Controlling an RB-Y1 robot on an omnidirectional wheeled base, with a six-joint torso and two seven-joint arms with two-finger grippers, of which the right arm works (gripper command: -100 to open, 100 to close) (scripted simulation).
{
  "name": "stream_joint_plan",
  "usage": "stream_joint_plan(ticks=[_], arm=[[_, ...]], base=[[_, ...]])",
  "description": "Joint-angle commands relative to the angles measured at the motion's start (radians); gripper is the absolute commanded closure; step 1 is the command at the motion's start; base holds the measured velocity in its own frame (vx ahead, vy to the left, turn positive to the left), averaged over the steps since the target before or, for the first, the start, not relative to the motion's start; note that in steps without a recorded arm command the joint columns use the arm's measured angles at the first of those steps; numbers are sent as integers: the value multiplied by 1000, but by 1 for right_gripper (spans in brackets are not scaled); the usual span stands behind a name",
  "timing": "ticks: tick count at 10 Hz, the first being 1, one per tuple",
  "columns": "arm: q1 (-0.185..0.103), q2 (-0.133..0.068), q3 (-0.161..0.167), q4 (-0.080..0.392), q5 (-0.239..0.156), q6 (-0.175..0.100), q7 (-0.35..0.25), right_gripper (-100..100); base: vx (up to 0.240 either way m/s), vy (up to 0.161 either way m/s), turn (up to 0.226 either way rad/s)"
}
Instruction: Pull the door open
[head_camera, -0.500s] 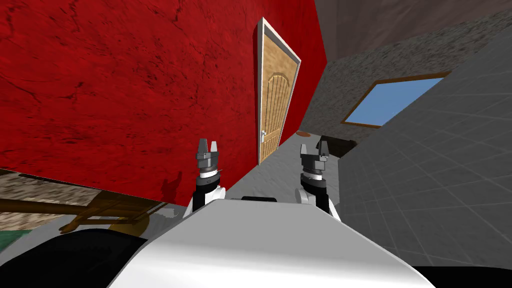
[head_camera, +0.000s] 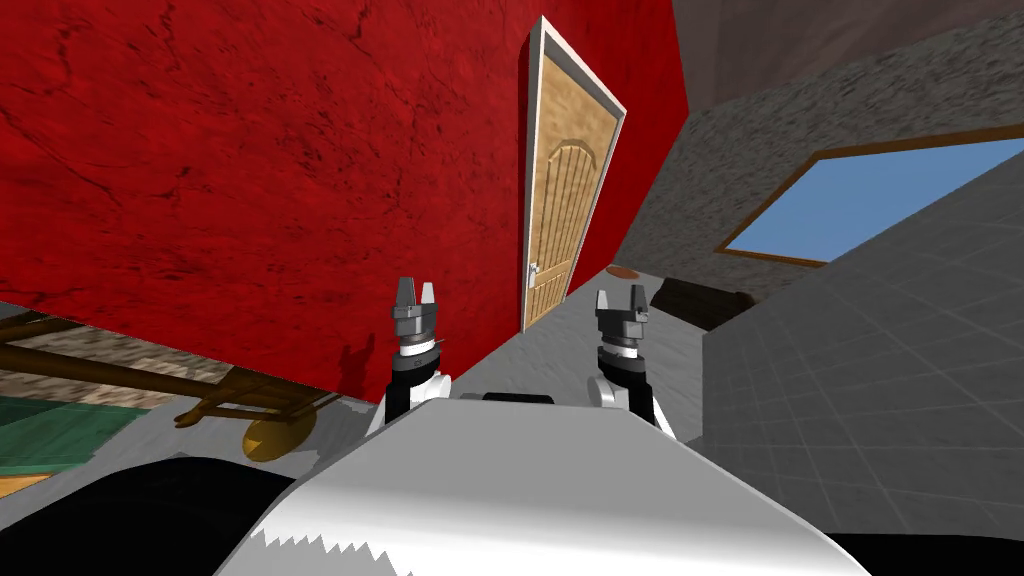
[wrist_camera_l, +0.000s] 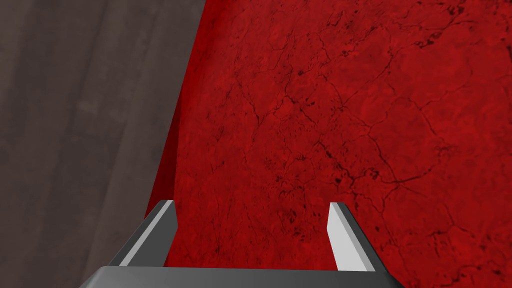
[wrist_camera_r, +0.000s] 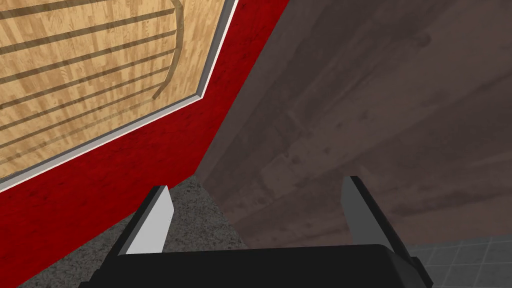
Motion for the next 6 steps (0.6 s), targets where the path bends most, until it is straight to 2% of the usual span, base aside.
stream_joint_plan(ticks=[1, 6], arm=[[-5, -12, 10, 16, -29, 1, -18, -100], [-31, -60, 41, 79, -142, 8, -86, -100]], base=[[90, -54, 144], [77, -76, 178]])
